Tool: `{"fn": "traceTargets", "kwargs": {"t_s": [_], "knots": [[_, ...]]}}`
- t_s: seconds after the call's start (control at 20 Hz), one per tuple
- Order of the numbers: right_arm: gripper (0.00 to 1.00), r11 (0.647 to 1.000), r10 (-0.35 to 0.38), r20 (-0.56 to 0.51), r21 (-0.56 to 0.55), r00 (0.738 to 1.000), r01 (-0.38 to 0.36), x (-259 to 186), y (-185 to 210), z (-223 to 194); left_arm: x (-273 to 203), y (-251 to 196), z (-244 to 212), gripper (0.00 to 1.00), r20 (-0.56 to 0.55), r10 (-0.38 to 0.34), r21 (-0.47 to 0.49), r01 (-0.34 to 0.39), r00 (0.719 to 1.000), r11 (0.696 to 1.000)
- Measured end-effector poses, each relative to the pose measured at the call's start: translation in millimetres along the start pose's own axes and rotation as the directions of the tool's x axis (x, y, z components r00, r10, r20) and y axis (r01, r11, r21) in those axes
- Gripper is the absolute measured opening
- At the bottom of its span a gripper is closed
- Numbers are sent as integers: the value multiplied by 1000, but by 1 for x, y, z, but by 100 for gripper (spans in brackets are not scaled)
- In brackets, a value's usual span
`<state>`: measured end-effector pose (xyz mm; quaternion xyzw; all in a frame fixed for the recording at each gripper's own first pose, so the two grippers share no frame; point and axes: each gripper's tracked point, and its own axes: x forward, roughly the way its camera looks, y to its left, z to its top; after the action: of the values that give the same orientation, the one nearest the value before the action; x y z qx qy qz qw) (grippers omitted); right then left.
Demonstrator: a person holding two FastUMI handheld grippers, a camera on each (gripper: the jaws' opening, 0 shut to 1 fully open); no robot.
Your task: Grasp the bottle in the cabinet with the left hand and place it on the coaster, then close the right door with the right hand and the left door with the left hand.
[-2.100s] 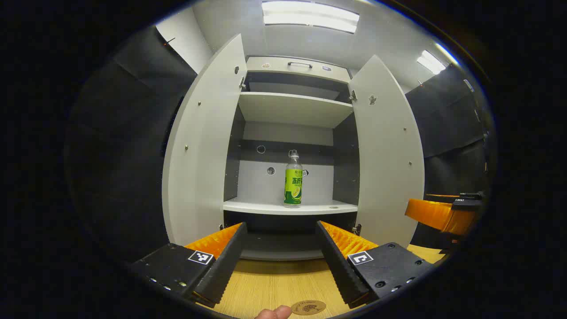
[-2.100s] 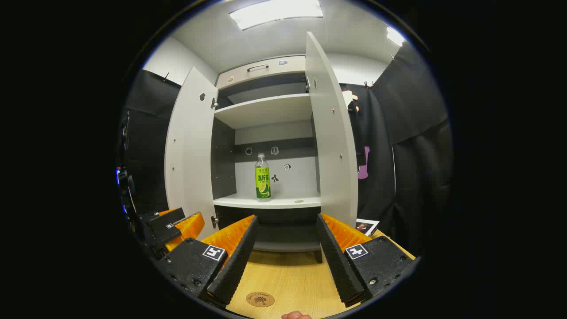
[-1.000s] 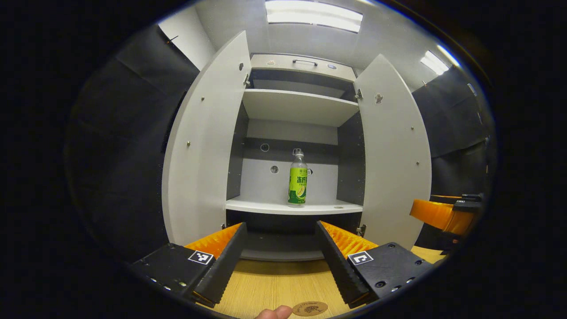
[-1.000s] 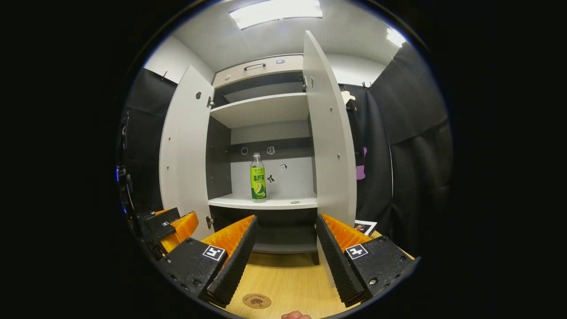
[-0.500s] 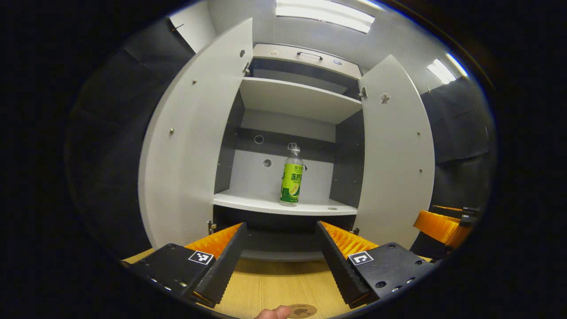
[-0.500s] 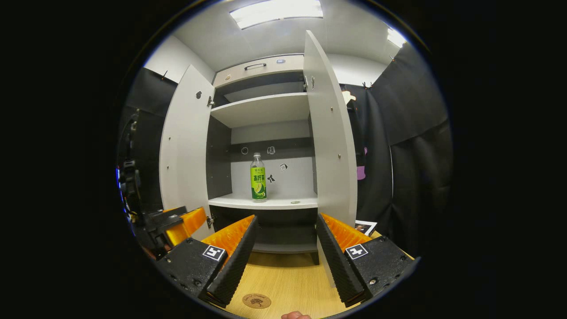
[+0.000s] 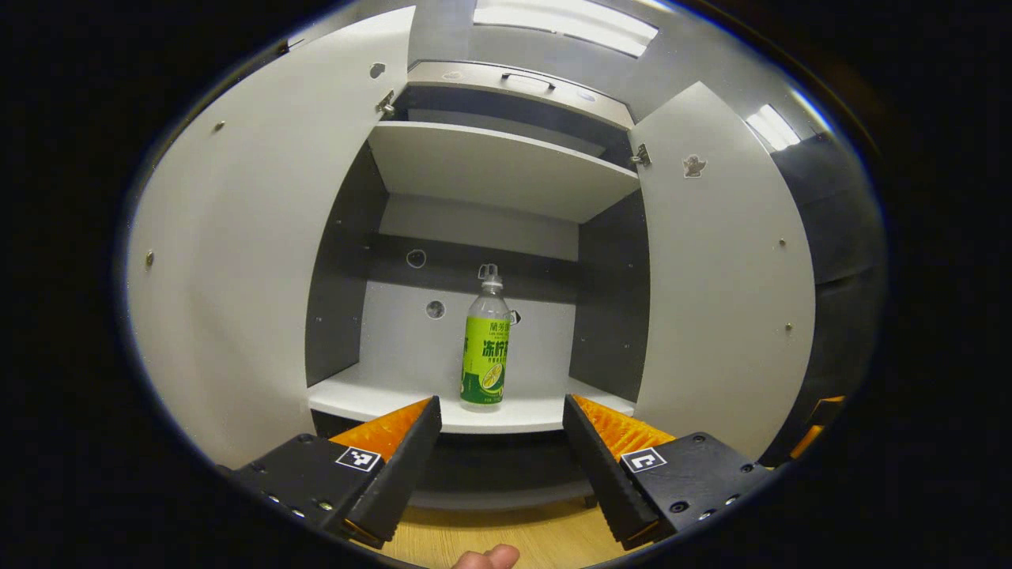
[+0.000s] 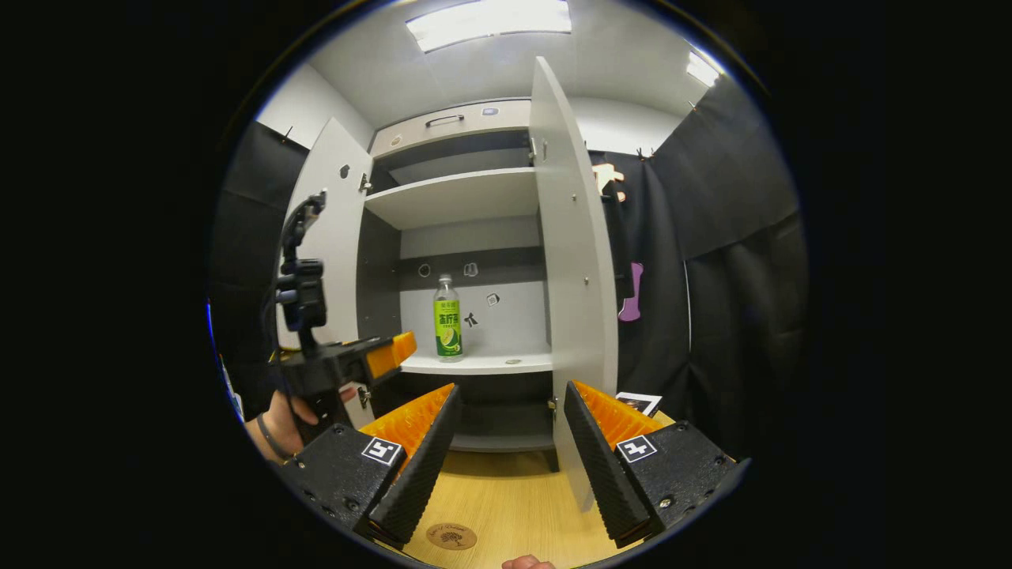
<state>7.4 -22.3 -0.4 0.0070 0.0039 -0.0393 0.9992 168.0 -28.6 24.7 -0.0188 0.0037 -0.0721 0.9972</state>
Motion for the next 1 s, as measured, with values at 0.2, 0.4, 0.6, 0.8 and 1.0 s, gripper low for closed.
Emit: {"fn": "traceTargets", "kwargs": {"t_s": [0.2,0.4,0.6,0.8,1.0], "knots": [[81,1000,-24,-5,18,1000,24,5,-8,-1,48,5,4,94,5,10,15,-10,1000,1000],[81,999,-50,-8,9,999,50,10,-16,-3,95,14,-1,95,-5,21,54,-21,1000,998],[81,997,-72,-11,-5,997,72,17,-23,-3,130,16,-4,94,-3,17,44,-17,1000,999],[81,997,-80,-15,-7,997,80,21,-26,-3,159,20,-5,94,-12,29,43,-29,1000,999],[81,996,-84,-12,-13,996,83,23,-29,0,181,29,-5,94,-16,57,57,-56,998,997]]}}
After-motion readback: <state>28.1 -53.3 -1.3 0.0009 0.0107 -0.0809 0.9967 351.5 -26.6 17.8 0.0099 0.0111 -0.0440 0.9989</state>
